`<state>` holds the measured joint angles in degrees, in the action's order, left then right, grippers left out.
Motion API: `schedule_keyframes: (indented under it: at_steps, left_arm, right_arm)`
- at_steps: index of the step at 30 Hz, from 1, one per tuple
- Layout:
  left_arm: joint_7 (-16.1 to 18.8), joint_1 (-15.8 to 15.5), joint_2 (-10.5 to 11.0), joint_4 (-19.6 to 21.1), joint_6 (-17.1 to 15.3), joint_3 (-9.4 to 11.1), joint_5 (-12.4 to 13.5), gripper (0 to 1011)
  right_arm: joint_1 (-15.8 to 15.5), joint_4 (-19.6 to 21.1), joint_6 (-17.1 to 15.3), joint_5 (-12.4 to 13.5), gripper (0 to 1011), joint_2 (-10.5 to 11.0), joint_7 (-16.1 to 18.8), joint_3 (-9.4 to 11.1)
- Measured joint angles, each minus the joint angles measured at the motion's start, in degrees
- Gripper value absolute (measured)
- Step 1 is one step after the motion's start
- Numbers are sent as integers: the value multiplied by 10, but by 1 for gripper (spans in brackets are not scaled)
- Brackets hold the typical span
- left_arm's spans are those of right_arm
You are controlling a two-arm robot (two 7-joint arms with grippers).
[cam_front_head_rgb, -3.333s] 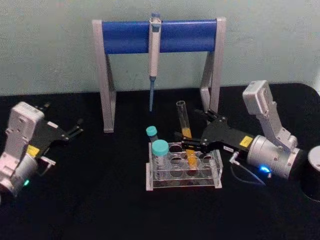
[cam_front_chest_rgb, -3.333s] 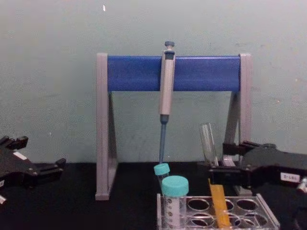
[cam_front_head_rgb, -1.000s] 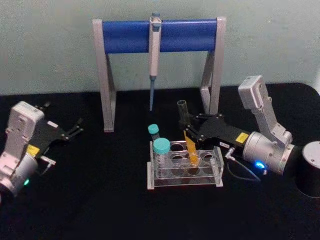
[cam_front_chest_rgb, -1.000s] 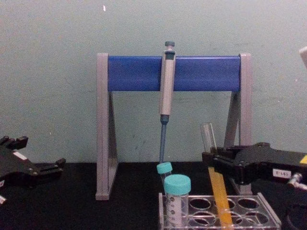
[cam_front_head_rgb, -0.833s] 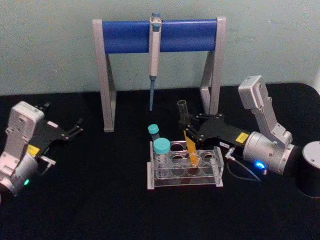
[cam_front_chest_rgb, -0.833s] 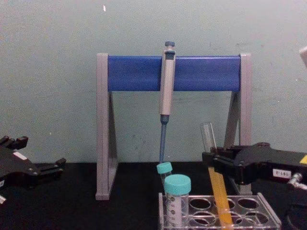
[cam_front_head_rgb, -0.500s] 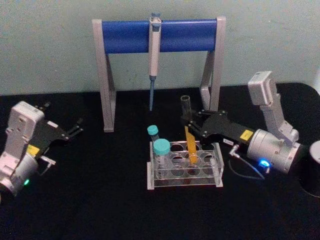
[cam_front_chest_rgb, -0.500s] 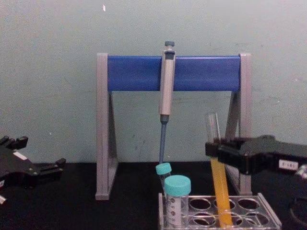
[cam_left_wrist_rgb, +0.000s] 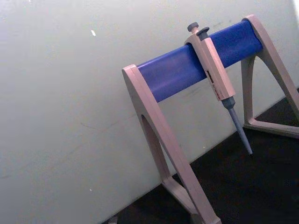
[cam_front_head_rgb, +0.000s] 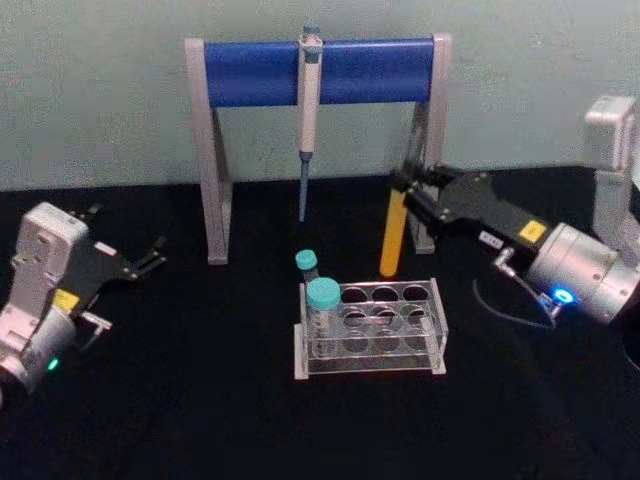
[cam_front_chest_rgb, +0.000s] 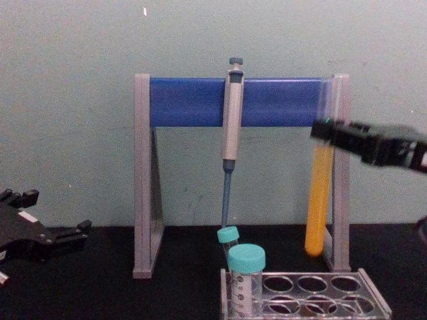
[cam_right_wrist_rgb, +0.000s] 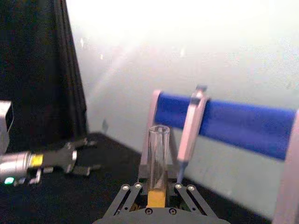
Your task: Pick up the test tube from the test tube rack, shake it, then place it back into the test tube rack.
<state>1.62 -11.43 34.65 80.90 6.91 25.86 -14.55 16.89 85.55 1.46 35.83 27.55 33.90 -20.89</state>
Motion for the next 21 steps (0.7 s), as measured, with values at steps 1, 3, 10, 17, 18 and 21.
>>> schedule_keyframes:
  at_steps: [1, 3, 10, 17, 18, 21]
  left_arm:
    - [0, 0, 0, 0, 0, 0, 0, 1001]
    - [0, 0, 0, 0, 0, 0, 0, 1001]
    - [0, 0, 0, 0, 0, 0, 0, 1001]
    - [0, 0, 0, 0, 0, 0, 0, 1001]
    - [0, 0, 0, 0, 0, 0, 0, 1001]
    - [0, 0, 0, 0, 0, 0, 0, 1001]
  right_arm:
    - [-2, 1, 13, 4, 228, -1, -2, 5]
    - [-4, 1, 26, 5, 228, -3, -4, 9]
    - [-10, -6, 73, -6, 228, -13, -18, 17]
    - [-14, -7, 87, -24, 228, -17, -21, 18]
    - [-14, -7, 89, -27, 228, -18, -21, 18]
    - [-15, -8, 93, -32, 228, -19, -21, 18]
